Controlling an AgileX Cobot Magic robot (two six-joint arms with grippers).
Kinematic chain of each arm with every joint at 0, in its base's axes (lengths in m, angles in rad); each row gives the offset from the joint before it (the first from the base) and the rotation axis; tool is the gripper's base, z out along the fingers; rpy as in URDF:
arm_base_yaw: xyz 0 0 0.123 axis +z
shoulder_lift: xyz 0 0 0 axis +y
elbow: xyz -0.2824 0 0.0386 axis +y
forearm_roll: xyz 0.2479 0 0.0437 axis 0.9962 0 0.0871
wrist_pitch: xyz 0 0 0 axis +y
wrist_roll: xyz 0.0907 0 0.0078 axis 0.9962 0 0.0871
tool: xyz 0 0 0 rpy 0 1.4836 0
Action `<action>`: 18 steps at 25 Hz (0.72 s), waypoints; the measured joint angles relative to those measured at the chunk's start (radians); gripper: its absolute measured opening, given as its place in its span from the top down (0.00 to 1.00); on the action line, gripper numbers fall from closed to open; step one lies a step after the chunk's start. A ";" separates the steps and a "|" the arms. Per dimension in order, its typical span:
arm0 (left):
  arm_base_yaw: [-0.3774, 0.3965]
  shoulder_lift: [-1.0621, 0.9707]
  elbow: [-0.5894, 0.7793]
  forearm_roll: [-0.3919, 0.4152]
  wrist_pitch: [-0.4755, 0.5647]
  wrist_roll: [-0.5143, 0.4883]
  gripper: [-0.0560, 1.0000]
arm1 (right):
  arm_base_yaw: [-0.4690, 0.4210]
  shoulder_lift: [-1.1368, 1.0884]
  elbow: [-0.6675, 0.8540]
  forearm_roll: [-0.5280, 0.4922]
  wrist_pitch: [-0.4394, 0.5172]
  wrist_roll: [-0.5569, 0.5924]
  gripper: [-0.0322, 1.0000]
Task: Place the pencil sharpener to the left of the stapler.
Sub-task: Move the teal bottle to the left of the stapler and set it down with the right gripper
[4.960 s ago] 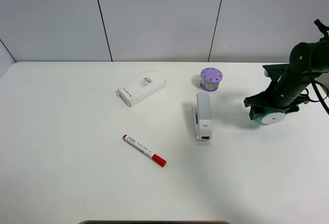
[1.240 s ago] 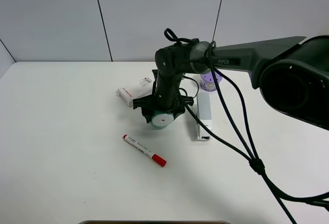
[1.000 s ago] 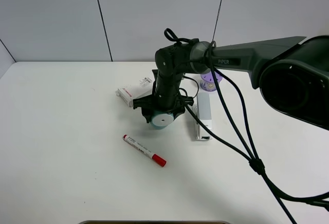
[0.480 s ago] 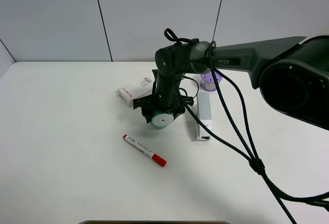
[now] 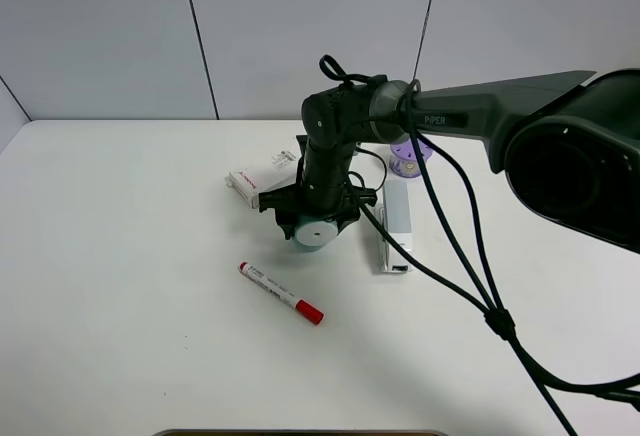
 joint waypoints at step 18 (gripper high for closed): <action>0.000 0.000 0.000 0.000 0.000 0.000 0.05 | 0.000 -0.001 0.000 0.009 -0.005 -0.001 0.03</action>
